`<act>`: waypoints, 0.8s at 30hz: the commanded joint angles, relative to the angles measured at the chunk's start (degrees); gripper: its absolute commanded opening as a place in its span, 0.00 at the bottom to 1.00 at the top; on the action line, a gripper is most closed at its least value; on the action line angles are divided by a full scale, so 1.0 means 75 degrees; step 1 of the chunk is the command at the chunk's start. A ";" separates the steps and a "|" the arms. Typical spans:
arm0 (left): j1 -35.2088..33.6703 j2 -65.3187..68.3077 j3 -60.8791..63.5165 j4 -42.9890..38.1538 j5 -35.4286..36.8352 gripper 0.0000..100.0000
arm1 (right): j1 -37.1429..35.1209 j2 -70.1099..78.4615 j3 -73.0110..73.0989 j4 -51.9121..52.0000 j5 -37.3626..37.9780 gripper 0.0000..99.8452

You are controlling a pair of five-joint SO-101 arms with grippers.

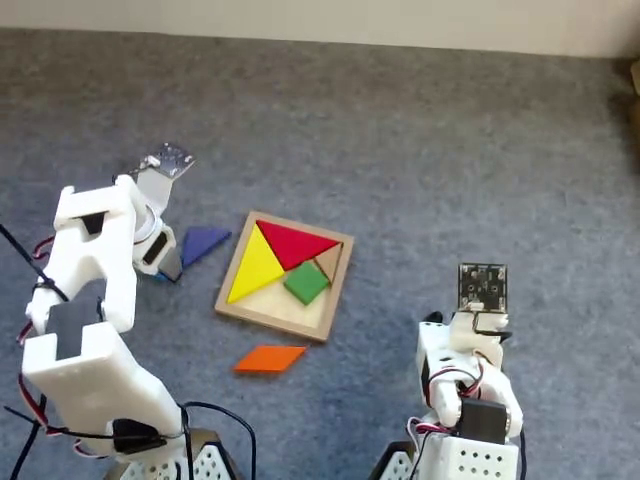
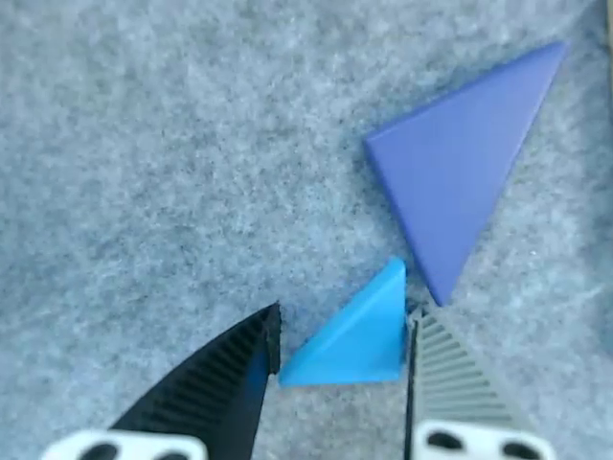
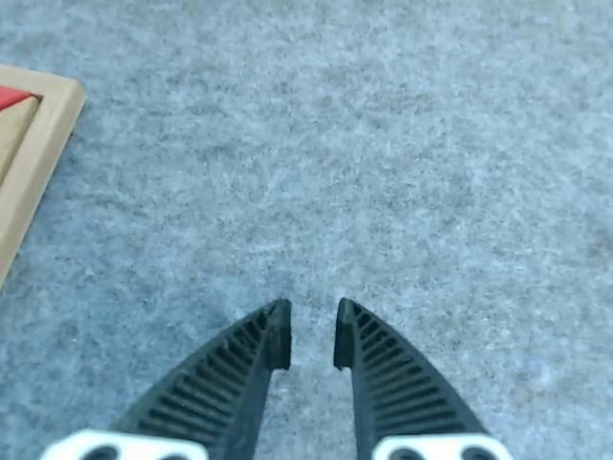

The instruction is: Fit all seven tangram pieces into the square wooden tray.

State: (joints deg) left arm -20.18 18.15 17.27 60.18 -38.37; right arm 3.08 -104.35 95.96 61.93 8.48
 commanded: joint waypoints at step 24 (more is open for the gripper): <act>0.0873 -0.1799 0.0053 0.0785 -0.0117 0.08 | 0.0076 -0.0064 0.0908 -0.0006 0.0012 0.09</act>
State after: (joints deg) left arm -16.13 11.03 17.80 63.87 -38.46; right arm 3.08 -104.35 95.96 61.93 8.48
